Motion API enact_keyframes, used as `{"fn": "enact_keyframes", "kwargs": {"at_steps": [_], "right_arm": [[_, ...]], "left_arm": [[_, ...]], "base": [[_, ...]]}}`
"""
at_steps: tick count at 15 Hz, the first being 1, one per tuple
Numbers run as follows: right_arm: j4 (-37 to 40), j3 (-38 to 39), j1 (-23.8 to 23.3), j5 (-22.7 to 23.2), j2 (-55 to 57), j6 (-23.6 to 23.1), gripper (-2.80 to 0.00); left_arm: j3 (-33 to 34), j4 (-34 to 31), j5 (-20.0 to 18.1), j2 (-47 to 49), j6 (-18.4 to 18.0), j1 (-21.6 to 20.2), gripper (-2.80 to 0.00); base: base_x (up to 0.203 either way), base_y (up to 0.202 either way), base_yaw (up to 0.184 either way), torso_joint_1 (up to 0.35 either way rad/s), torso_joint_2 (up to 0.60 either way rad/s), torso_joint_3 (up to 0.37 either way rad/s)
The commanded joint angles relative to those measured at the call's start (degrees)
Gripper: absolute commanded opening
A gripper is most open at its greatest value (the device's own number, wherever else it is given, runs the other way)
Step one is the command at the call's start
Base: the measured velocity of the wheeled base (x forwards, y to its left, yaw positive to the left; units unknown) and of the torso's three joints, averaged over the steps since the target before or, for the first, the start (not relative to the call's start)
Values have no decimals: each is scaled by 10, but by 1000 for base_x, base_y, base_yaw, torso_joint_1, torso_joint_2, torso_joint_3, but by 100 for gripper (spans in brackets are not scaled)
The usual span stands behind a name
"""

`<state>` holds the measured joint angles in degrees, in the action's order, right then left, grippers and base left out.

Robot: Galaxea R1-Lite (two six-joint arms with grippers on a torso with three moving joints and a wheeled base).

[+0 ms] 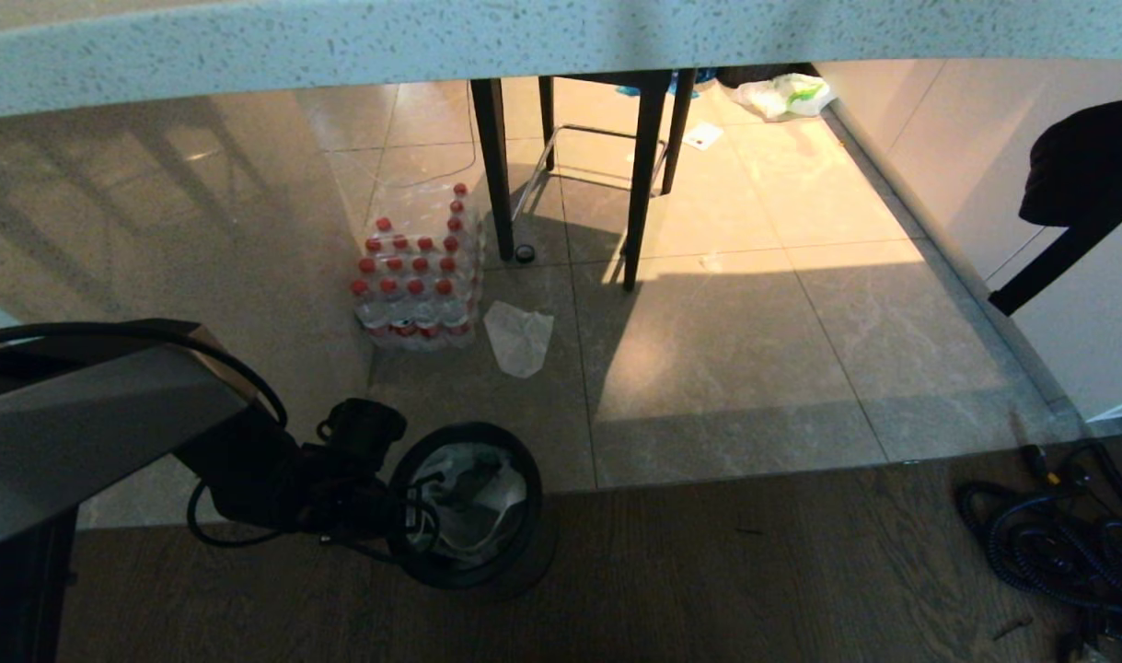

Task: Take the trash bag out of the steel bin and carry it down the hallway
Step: Place the outer trash can on the ground

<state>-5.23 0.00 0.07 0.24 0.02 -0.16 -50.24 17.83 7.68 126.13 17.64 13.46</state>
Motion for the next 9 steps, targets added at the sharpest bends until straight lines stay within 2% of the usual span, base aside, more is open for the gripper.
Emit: {"fn": "enact_keyframes", "kwargs": {"at_steps": [1, 7, 9], "right_arm": [[0, 21, 0, 0, 0, -1, -280], [0, 21, 0, 0, 0, 0, -280], [0, 21, 0, 0, 0, 0, -280]], "left_arm": [[2, 1, 1, -14, 1, 3, -280], [71, -22, -4, -161, 7, 25, -280], [94, -45, -16, -219, 28, 30, -280]], "base": [[0, 0, 0, 0, 0, 0], [0, 0, 0, 0, 0, 0], [0, 0, 0, 0, 0, 0]]}}
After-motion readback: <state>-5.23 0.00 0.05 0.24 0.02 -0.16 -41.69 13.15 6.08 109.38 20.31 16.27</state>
